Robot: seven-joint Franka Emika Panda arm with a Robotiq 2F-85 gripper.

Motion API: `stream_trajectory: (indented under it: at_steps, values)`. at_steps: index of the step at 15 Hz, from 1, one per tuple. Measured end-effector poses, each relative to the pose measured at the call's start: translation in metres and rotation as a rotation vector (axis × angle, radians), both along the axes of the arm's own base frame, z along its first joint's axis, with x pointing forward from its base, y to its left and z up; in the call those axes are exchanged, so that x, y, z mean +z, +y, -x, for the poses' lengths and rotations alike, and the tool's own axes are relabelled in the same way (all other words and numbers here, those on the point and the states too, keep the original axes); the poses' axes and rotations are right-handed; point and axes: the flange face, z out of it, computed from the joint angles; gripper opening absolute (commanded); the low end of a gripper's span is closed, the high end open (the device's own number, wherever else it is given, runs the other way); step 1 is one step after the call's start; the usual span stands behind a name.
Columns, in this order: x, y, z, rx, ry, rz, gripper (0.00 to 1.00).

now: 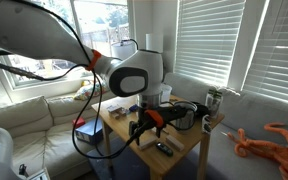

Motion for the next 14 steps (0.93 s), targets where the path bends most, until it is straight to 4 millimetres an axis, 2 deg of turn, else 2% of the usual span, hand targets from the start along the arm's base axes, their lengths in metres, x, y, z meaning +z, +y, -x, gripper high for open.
stream_trajectory:
  at_steps: [14]
  values:
    - [0.0026,-0.0013,0.0008,-0.001,0.014,-0.003,1.0]
